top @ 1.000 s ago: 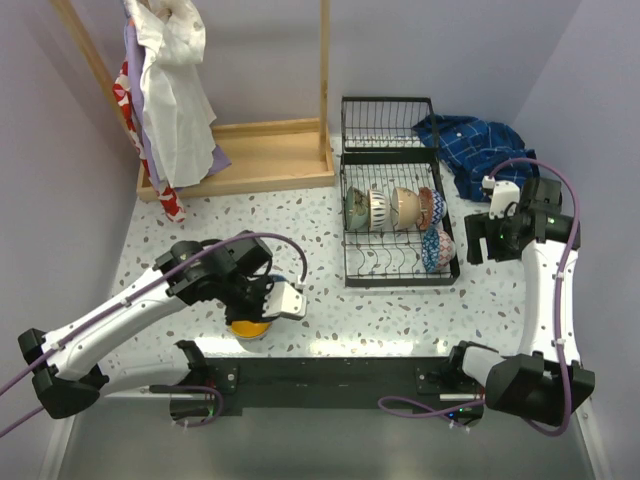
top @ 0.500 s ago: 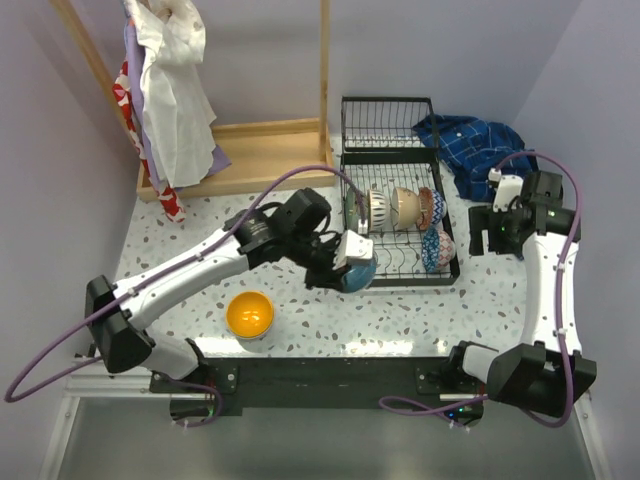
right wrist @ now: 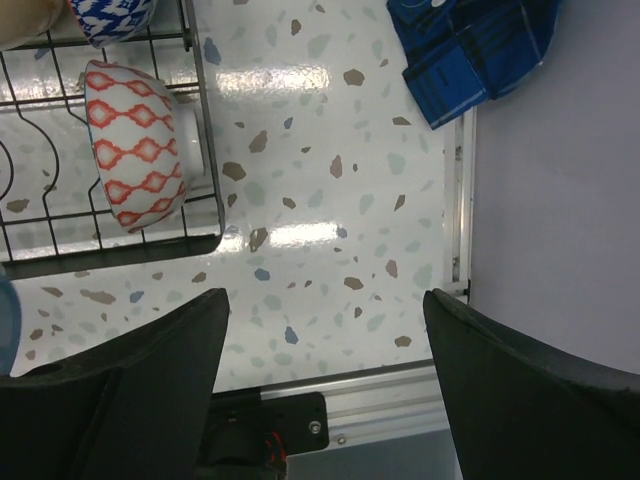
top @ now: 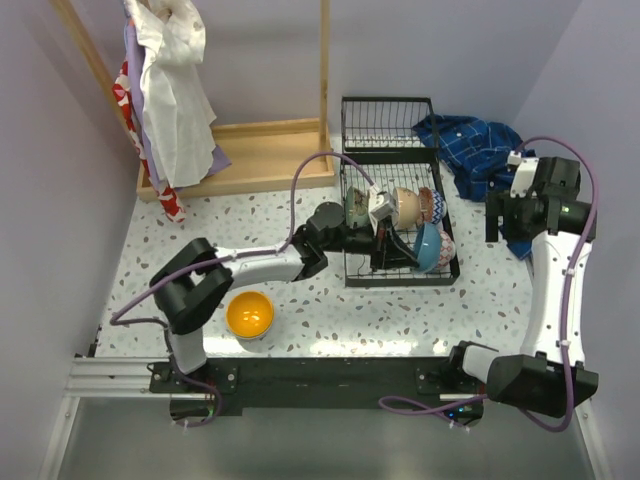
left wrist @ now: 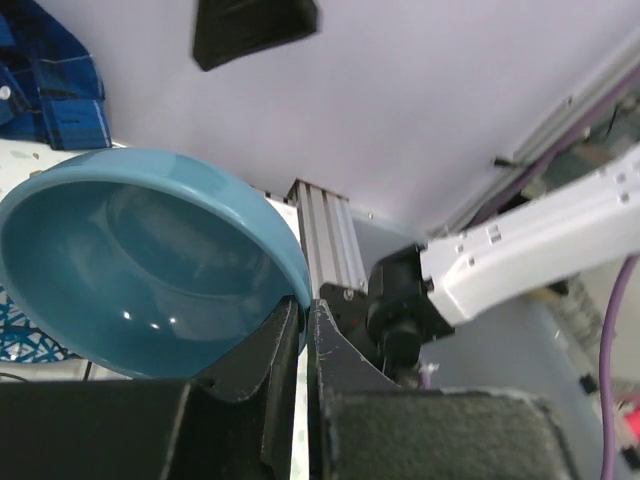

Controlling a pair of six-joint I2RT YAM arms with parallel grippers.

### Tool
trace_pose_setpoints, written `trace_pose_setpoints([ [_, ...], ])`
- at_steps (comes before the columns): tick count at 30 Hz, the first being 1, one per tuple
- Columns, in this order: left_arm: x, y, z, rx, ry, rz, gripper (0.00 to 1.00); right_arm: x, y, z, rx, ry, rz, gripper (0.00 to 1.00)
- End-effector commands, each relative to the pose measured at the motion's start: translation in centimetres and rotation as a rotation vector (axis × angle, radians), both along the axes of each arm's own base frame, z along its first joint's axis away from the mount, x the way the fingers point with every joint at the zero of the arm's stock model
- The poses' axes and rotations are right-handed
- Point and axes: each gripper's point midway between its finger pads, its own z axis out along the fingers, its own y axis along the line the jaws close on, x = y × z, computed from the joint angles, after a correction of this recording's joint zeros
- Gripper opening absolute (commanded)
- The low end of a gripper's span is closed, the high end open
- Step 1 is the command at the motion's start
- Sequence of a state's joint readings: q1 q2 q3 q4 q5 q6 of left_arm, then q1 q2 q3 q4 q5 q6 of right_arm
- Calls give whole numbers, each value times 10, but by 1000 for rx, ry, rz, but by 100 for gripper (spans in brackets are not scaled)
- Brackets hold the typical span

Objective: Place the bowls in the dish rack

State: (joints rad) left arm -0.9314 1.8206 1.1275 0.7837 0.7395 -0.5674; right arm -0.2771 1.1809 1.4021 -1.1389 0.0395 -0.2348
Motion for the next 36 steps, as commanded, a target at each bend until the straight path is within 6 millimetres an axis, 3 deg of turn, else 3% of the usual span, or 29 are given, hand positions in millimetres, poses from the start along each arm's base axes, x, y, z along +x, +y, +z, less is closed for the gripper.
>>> trace_pose_setpoints([
  [1,24,-9,77,-299,103,98,0,-6,-7,16,-27,-2,-51,83],
  [4,38,-19,67,-311,233,134,0,-8,-8,16,-30,1,-54,83],
  [7,51,-31,41,-262,377,166,0,-10,-8,16,-33,6,-55,83],
  [13,61,-39,10,-184,492,215,0,-15,-7,8,-29,29,-53,83],
  [24,59,-38,-20,-137,511,214,0,-16,2,-4,19,50,-43,83],
  [36,69,-45,-63,-79,540,239,0,-33,5,-15,16,75,-46,82],
])
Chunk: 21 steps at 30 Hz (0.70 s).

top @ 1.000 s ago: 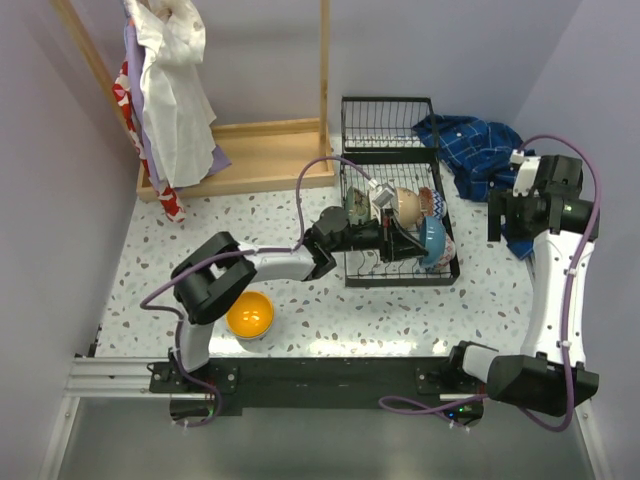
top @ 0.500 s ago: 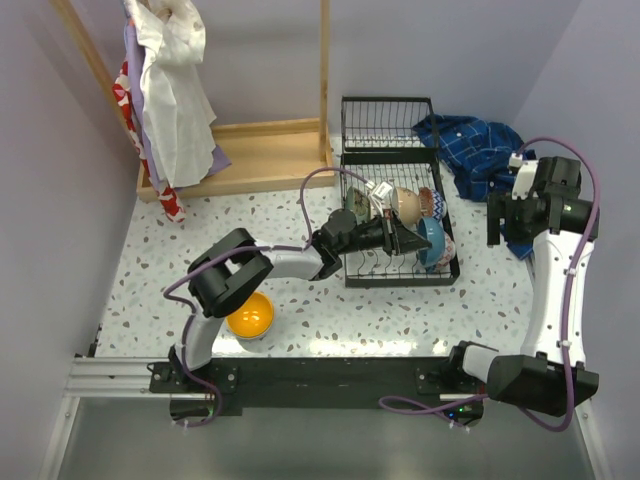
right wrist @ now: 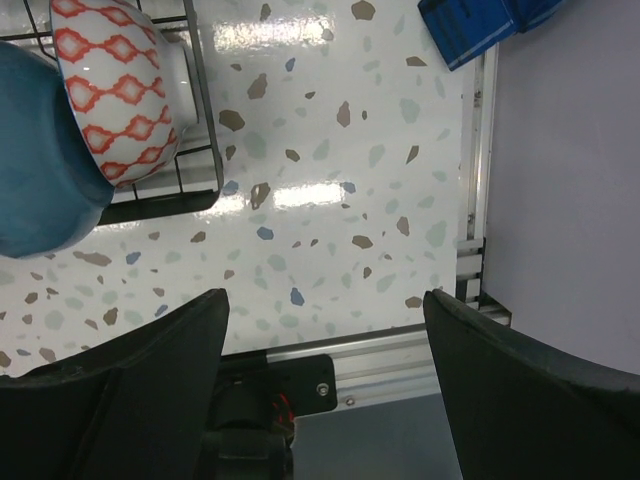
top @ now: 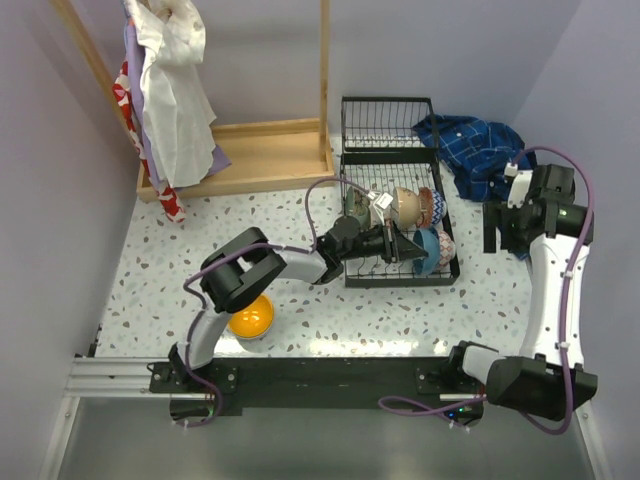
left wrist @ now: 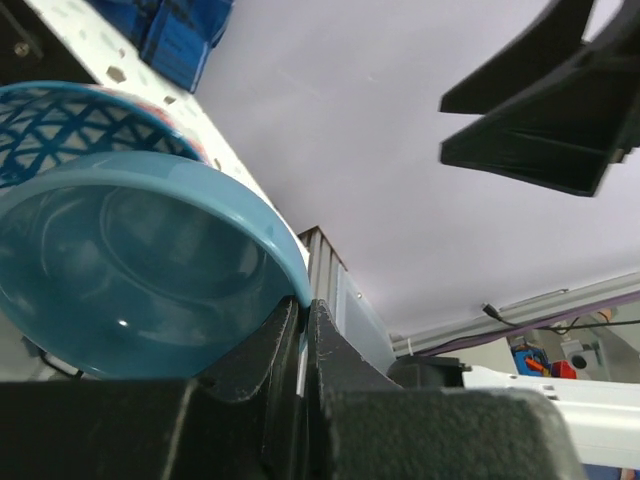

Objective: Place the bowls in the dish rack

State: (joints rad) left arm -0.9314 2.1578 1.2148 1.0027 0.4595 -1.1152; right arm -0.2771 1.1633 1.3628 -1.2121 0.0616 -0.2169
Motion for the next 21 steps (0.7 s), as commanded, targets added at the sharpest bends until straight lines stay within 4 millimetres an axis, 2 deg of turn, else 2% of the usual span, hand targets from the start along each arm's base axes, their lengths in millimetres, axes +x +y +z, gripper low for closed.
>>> trace_pose_setpoints([
  [1,10,-4,9,-54,-50,19,0,-10,2,1,0,-17,-21,83],
  [5,16,-3,-2,-37,-42,30,0,-15,3,-6,5,-3,-26,83],
  [15,28,8,-32,-2,26,7,0,-12,3,-10,14,-1,-31,83],
  [18,23,8,-26,3,-50,-32,0,-11,3,-9,14,-9,-32,83],
  [21,19,11,-20,-2,-57,-64,5,-11,4,-8,16,-16,-30,83],
])
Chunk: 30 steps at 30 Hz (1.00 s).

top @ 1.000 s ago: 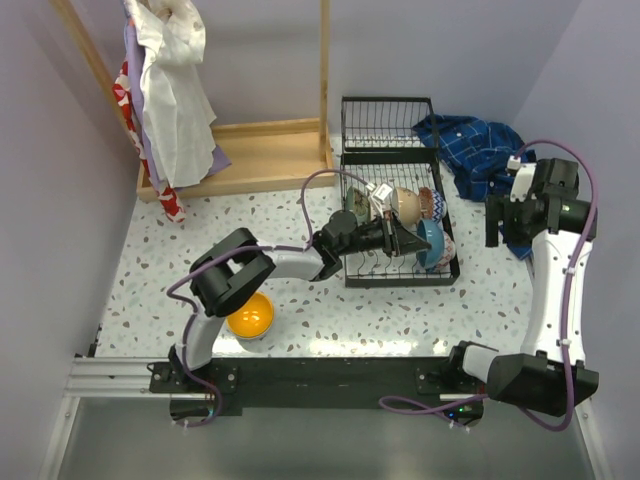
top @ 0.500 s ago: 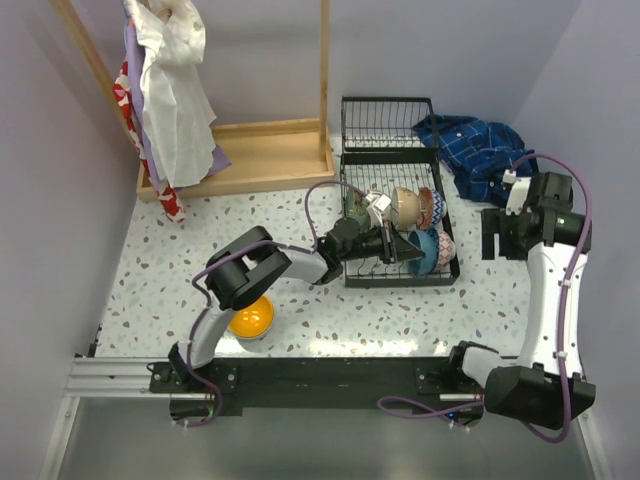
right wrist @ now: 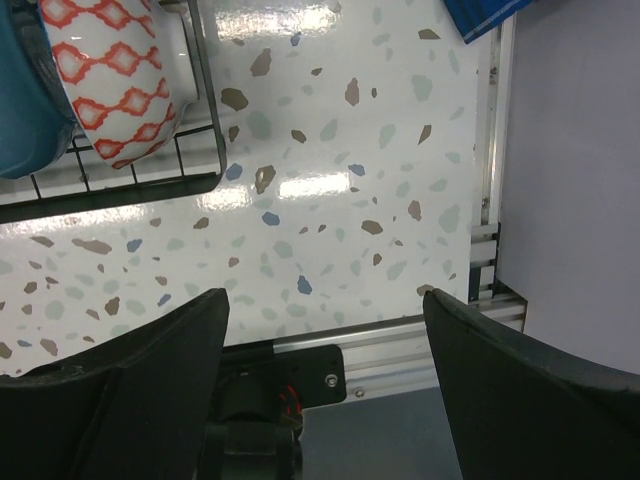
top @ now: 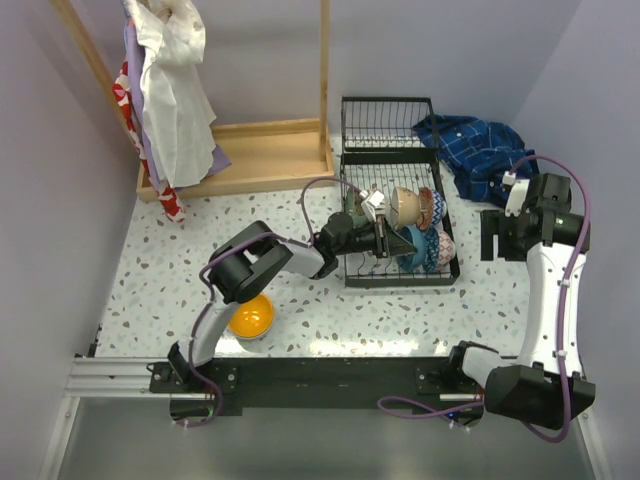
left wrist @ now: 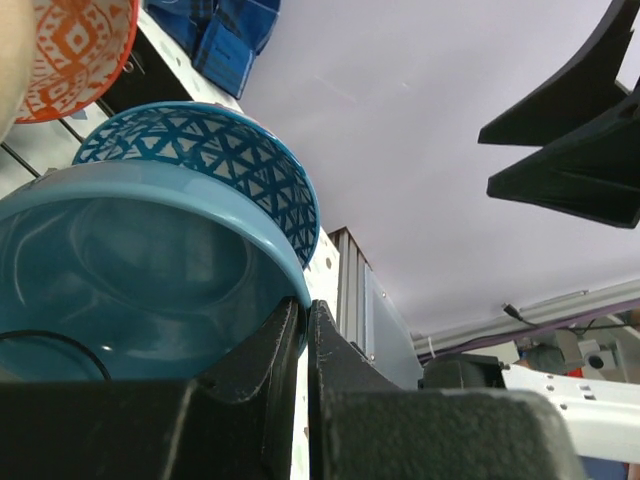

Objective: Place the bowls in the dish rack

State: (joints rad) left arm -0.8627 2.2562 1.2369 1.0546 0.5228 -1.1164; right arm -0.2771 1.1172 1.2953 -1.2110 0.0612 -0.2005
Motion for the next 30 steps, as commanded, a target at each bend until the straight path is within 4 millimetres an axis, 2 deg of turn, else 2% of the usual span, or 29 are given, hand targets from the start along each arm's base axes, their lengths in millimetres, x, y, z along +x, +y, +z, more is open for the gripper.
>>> trace_pose_setpoints([
  [1,-13,0,18,-21,-87,-84,13,2,0,4,2,-32,-18,83],
  [3,-15,3,18,6,-102,-90,22,1,0,6,0,-35,-14,83],
  [7,-26,17,42,11,-155,-111,37,-4,-1,8,-18,-22,-1,84],
  [9,-30,23,51,46,-178,-117,41,-7,-2,11,-26,-16,6,84],
  [14,-31,45,48,190,-233,-97,47,-10,0,15,-24,-10,30,84],
  [15,-36,55,38,280,-189,-109,48,-10,2,16,-18,-10,37,84],
  [16,-31,61,35,334,-244,-104,49,-10,3,14,-13,-7,51,85],
  [17,-30,71,30,388,-252,-106,49,-12,4,14,-12,-4,55,84],
  [18,-38,88,24,464,-239,-131,49,-11,7,13,3,-7,69,85],
  [20,-43,112,13,565,-384,-187,50,-9,9,12,5,-21,96,85],
  [21,-56,132,11,631,-412,-235,49,-6,13,12,17,-34,122,85],
  [22,-60,148,0,685,-589,-315,49,-4,13,13,18,-47,132,85],
  [23,-63,163,-5,736,-648,-340,49,0,14,16,17,-68,143,85],
  [24,-71,185,1,785,-693,-352,50,2,15,18,16,-87,153,85],
  [25,-73,206,-11,860,-778,-383,49,4,19,20,28,-104,181,85],
  [26,-77,219,-11,891,-816,-397,50,7,20,21,23,-122,196,85],
  [27,-89,238,-2,914,-850,-420,50,7,21,24,17,-149,212,85],
  [29,-103,265,-9,970,-930,-501,52,9,24,21,6,-171,262,85],
  [30,-118,285,-8,1002,-933,-547,53,9,25,19,6,-173,284,86],
])
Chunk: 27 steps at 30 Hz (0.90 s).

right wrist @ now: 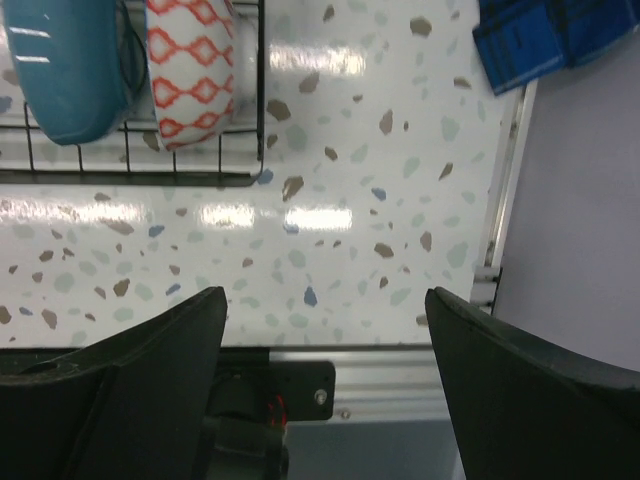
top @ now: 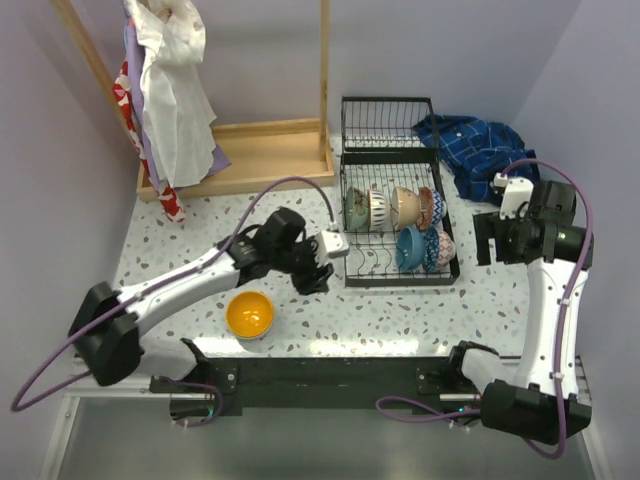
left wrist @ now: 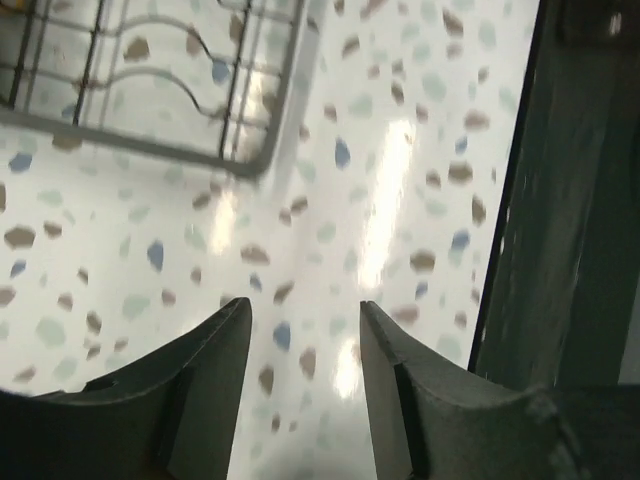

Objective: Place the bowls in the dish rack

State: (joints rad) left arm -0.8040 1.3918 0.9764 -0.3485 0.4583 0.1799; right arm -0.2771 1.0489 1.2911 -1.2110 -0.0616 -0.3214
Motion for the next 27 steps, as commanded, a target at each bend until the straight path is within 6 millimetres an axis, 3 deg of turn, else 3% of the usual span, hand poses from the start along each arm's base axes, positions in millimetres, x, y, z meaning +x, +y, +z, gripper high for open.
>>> trace_pose_setpoints([
  [1,-41,97,-25,332,-188,-265,52,9,9,5,-23,-103,149,86],
  [3,-60,130,-31,425,-179,-317,53,8,14,-5,-12,-79,181,86],
  [6,-81,165,-39,514,-171,-381,54,6,30,-13,64,-41,221,86],
  [12,-103,193,-55,600,-71,-372,56,13,38,-17,124,-42,218,86],
  [20,-112,186,-72,586,17,-400,54,17,36,-19,117,-43,214,86],
  [27,-126,185,-74,553,51,-490,42,15,37,-23,127,-29,211,86],
])
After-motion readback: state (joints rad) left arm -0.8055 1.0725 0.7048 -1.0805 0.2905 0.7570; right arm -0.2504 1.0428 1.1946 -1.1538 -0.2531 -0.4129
